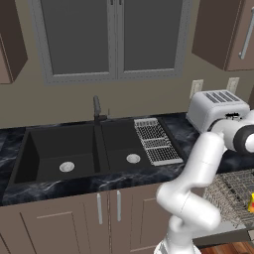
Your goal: Pick up the cup and bowl from the counter, place them in the dishwasher, and close the dishwasher door.
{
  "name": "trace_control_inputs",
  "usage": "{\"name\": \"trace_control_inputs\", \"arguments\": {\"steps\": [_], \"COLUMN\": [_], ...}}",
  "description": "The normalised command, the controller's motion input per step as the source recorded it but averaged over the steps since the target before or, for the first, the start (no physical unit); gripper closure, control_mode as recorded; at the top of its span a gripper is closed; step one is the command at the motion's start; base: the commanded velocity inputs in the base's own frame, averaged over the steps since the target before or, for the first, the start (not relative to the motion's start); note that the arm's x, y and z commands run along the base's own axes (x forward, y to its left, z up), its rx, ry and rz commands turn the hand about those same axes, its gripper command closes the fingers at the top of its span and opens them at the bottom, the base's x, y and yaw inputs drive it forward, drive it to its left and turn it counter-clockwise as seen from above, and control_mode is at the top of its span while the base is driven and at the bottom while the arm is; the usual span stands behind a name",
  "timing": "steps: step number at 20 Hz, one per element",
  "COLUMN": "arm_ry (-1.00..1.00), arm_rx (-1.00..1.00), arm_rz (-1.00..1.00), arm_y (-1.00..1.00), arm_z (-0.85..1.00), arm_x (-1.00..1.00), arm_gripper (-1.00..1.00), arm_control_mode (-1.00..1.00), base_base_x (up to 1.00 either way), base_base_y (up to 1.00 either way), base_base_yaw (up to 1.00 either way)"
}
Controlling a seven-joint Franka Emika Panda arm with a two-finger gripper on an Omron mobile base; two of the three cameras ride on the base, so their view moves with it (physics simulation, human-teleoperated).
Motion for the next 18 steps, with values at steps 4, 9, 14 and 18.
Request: {"name": "trace_control_inputs", "arguments": {"steps": [4,9,14,18], "arm_ry": [0.0,0.0,0.0,0.0], "arm_rx": [0.0,0.0,0.0,0.0], "arm_rz": [0.0,0.0,0.0,0.0], "arm_y": [-0.19,-0.14,-0.12,-0.11], "arm_z": [0.25,0.17,0.04,0.0], "arm_x": [0.24,0.31,0.36,0.4], "arm_gripper": [-1.0,-1.0,-1.0,-1.0], "arm_control_mode": [-1.0,-1.0,-1.0,-1.0], "base_base_x": [0.0,0.0,0.0,0.0], "base_base_y": [0.0,0.0,0.0,0.0], "base_base_yaw": [0.0,0.0,0.0,0.0]}}
